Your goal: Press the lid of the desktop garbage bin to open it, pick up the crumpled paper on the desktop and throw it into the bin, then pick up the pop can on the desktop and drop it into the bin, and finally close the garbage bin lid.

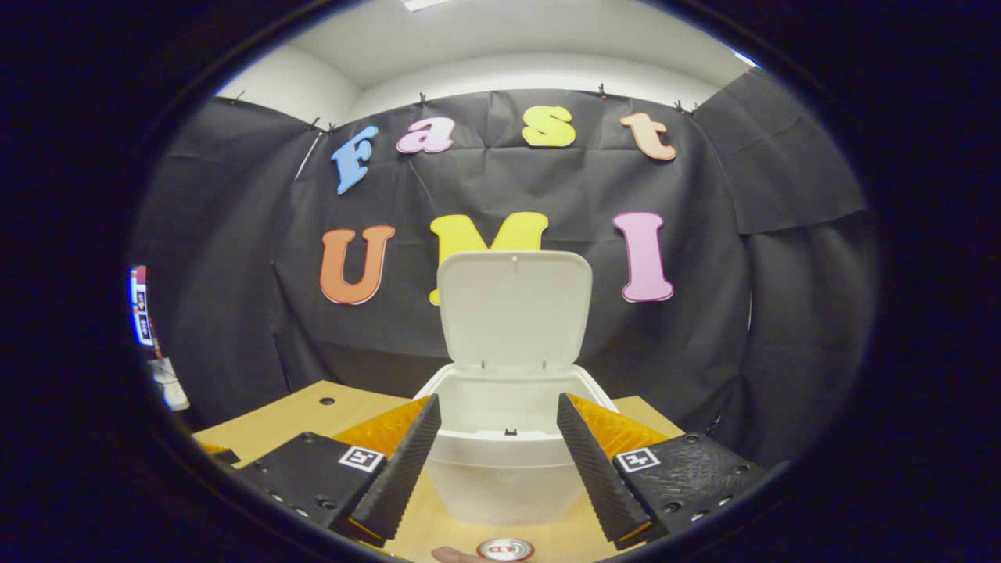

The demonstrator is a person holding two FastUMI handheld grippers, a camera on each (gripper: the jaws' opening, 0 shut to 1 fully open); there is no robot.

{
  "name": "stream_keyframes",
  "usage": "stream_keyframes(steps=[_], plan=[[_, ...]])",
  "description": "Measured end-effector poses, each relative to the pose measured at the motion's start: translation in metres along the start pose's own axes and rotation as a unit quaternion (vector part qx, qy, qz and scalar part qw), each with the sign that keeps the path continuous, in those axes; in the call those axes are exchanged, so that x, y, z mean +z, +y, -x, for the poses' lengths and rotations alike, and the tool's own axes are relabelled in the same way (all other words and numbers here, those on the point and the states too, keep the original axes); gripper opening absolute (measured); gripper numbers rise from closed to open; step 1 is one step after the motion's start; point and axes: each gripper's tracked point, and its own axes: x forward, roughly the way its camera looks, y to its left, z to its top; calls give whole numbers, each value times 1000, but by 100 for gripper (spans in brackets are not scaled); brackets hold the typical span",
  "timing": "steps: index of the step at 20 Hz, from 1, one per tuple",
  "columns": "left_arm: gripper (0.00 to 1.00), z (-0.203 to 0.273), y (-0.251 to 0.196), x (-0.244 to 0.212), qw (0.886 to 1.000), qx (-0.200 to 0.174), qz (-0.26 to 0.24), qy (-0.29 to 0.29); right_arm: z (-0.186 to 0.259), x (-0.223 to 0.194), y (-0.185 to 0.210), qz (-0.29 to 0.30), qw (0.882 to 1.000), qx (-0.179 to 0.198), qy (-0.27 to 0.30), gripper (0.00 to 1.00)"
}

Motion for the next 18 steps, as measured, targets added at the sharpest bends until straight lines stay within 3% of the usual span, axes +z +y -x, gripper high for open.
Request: stream_keyframes(steps=[2, 11, 14, 18], plan=[[96, -5, -5, -5, 1000, -16, 1, 9, 18, -12, 2, 8, 1000, 4, 0, 97], [96, -27, -39, -59, 991, -78, 35, 101, 73, -91, -24, 18, 1000, 6, 24, 95], [96, -32, -45, -73, 990, -74, 11, 123, 78, -124, -31, 5, 999, 15, 41, 98], [87, -35, -55, -92, 984, -106, -8, 145, 80, -162, -42, 9, 996, 19, 82, 95]])
